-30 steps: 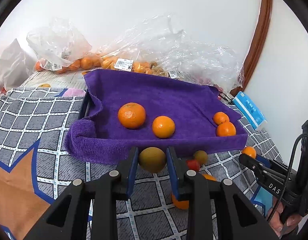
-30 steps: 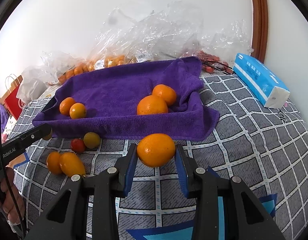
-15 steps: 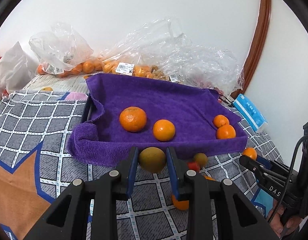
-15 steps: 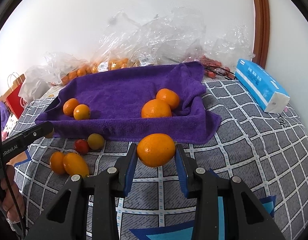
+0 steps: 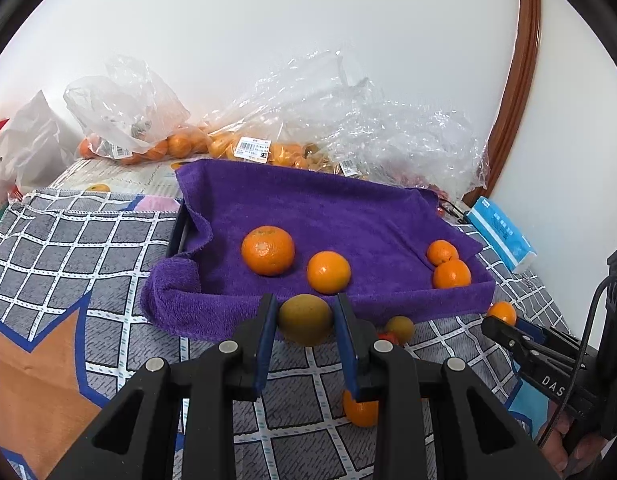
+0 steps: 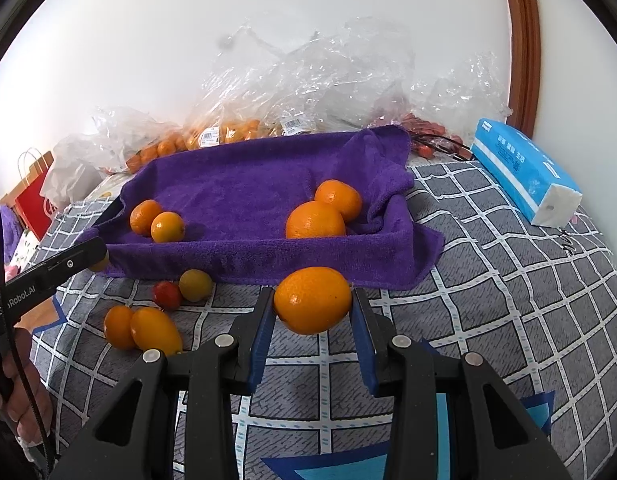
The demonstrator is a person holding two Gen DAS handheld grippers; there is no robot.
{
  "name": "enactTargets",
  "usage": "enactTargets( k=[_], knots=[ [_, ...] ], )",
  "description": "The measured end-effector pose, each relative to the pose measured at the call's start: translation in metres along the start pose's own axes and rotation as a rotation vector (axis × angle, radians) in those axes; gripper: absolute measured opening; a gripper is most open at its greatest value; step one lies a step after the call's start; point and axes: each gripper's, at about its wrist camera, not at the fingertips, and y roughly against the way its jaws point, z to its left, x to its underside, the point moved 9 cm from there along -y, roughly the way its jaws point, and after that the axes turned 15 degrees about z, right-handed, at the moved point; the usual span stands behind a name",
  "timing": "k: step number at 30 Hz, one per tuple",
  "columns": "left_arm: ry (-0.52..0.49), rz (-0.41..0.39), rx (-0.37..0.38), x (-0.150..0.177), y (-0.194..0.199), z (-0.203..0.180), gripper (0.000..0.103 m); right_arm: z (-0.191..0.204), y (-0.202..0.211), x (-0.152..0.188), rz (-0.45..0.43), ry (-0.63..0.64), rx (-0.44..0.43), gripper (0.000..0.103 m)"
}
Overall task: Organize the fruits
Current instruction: 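Hold the yellow-green fruit and the tangerine in both tools above the bed, then carry the yellow-green fruit over the towel with the left tool while the right tool carries its tangerine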
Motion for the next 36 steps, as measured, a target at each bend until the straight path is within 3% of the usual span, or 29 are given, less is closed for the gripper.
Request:
enactTargets(
  k=[17,36],
  knots=[
    [0.032,-0.046,-0.002,-0.005,0.01,0.006,0.028,-0.007,0.004,-0.006,-0.034,-0.045,0.002,0.037],
    [0.046,-0.163,-0.047,-0.009,0.035,0.011,0.028,-0.006,0.035,-0.014,-0.059,-0.068,0.01,0.037]
  ],
)
